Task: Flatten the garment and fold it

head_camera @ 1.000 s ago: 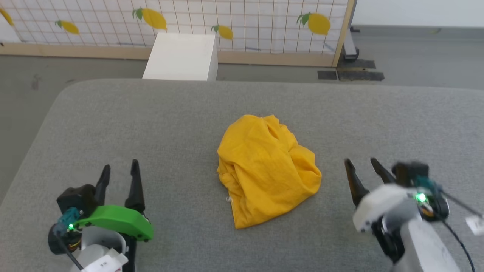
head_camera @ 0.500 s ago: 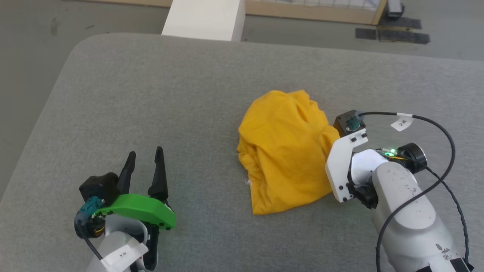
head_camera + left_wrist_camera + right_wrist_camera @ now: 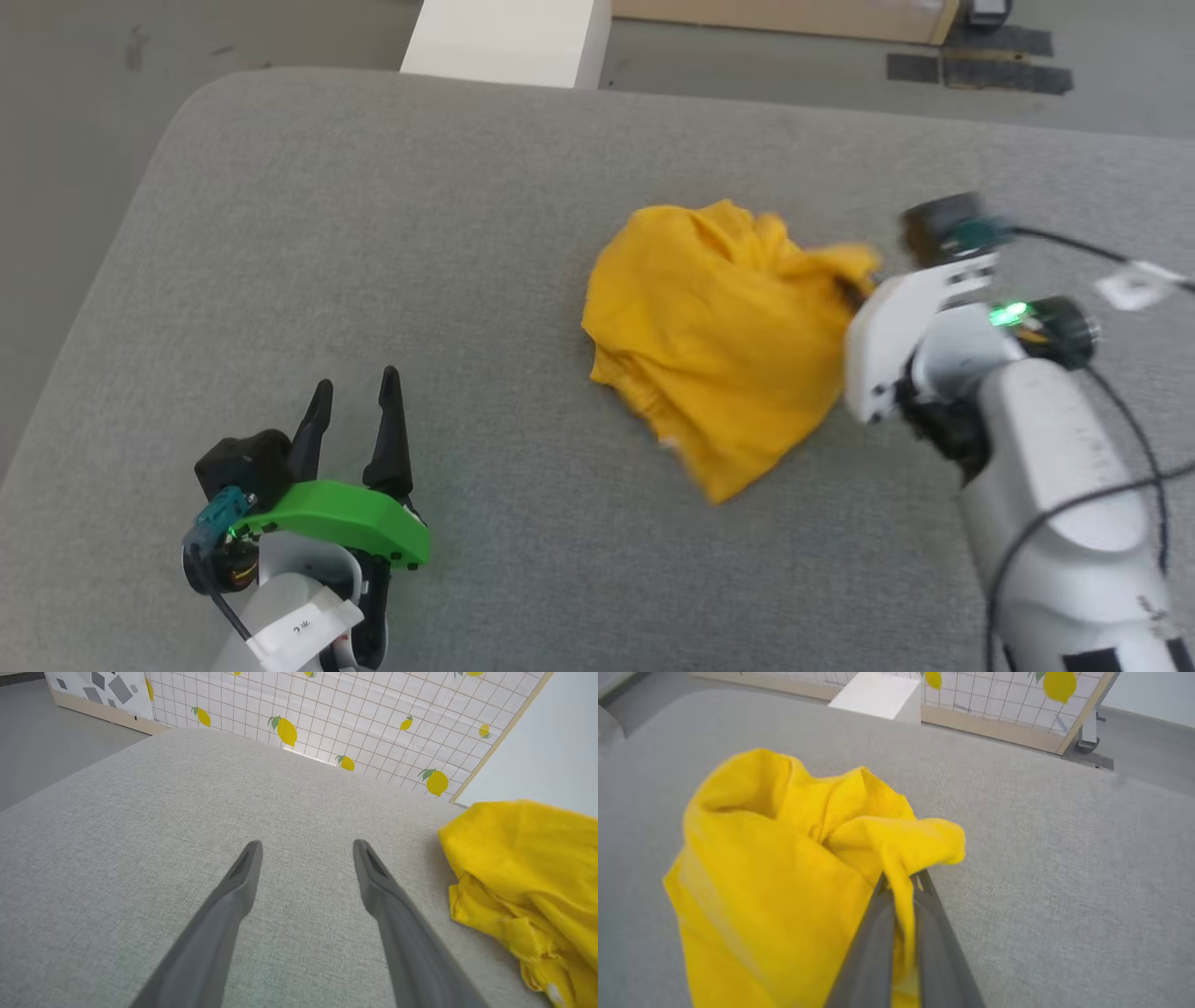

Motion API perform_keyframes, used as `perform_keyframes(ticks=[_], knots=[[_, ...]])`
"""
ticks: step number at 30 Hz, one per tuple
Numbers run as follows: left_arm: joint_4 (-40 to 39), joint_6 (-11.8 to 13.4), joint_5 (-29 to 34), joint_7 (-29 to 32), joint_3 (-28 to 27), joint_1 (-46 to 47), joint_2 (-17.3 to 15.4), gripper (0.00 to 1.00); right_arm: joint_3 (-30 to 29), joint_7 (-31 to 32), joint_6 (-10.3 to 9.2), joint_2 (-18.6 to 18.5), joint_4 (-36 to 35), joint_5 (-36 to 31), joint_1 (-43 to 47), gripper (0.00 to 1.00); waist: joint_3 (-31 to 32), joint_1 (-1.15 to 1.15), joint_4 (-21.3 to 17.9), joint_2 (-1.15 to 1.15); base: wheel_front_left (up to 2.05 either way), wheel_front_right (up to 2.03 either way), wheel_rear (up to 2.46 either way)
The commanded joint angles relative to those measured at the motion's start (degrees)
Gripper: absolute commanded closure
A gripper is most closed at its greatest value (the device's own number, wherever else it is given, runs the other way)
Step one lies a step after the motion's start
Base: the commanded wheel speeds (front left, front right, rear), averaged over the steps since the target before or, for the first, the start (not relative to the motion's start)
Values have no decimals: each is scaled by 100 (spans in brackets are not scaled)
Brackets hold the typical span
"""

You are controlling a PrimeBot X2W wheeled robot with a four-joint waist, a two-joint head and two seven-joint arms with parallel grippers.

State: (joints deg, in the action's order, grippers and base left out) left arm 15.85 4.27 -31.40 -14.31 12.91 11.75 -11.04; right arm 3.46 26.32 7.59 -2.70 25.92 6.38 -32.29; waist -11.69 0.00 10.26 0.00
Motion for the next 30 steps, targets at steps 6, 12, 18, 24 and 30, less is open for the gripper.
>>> perform_keyframes(ticks=[6, 12, 18, 24, 30], knots=[[-42, 10, -93, -18, -8, -117, -38, 0, -1046, -148, -10, -19, -1196, 228, 1087, 100, 462, 0, -525, 0, 0, 0, 0], [-71, 36, -136, 40, 38, -188, -5, 0, -1330, 618, -10, -19, -1631, 547, 2636, 100, 581, 0, -676, 0, 0, 0, 0], [-71, 19, -237, 150, 43, -357, -48, 0, -1352, 778, -10, -18, -1808, 1038, 3113, 18, 703, 0, -894, 0, 0, 0, 0], [-221, -155, -633, 680, 111, -65, 105, 0, -1781, -396, -10, -18, -2143, 1507, 2740, 0, 765, 0, -1038, 0, 0, 0, 0], [85, -248, -884, 2235, 522, 1138, 141, 0, -1981, -932, -10, -18, -2248, 1348, 2504, 0, 597, 0, -1203, 0, 0, 0, 0]])
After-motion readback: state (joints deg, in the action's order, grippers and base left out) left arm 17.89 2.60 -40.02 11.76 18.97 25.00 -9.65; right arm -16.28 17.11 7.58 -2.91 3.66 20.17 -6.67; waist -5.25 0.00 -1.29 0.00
